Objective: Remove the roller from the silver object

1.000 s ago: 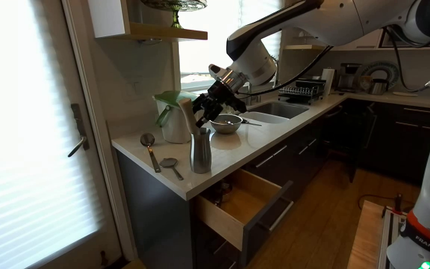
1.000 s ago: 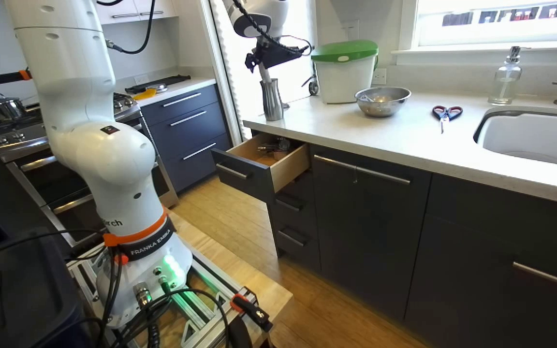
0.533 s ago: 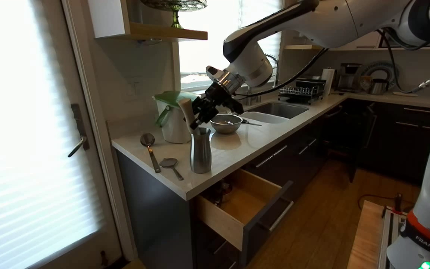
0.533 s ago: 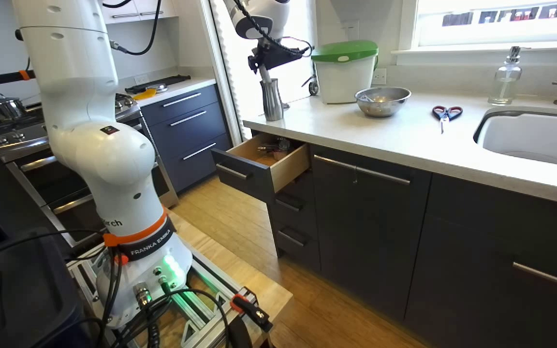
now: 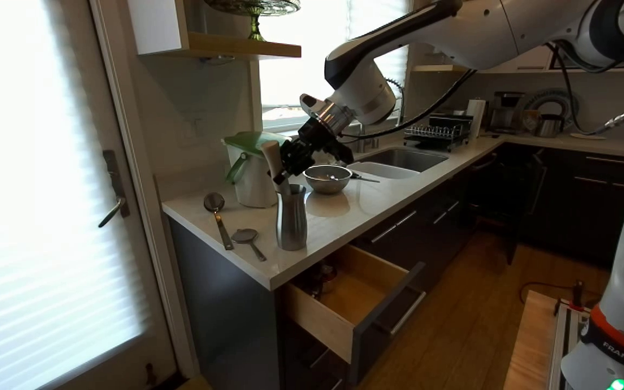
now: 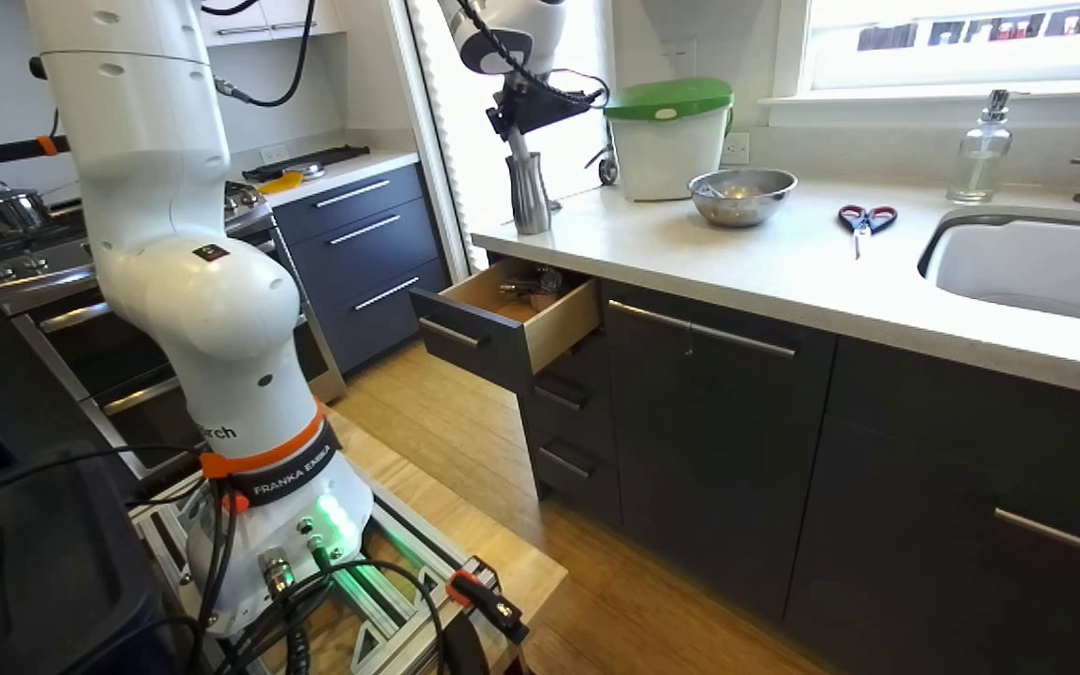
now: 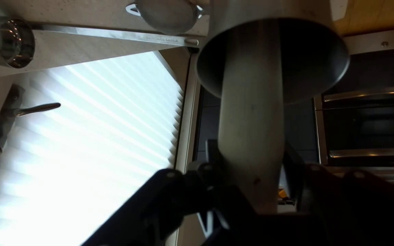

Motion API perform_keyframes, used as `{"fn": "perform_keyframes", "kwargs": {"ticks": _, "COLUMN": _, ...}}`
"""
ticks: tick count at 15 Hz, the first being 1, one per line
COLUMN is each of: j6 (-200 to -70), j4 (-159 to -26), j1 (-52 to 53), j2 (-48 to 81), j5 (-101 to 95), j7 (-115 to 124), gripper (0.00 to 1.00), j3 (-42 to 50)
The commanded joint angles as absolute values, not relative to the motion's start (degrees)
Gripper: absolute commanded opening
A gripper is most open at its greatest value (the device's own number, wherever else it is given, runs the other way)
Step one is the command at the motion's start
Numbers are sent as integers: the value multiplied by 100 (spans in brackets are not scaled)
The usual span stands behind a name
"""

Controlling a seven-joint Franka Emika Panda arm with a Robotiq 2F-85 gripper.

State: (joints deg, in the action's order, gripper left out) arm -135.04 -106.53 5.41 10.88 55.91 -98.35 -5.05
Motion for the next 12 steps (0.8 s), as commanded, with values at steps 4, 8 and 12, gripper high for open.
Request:
{"fn": "perform_keyframes", "kwargs": {"ticks": 4, "j6": -13303, "j4": -10693, "j1": 361, "j2": 885, "j5": 5591, "j7": -9876, "gripper": 18, "j3": -557}}
{"fn": "perform_keyframes", "kwargs": {"ticks": 8, "j6": -13246, "j4": -10703, "j1": 358, "j2": 785, "j5": 5584, "j7": -9829, "gripper": 18, "j3": -551}}
{"fn": "perform_keyframes", "kwargs": {"ticks": 12, "j6": -13223, "j4": -10710, "j1": 358, "j2": 645, "j5": 5639, "j7": -9798, "gripper": 18, "j3": -543}}
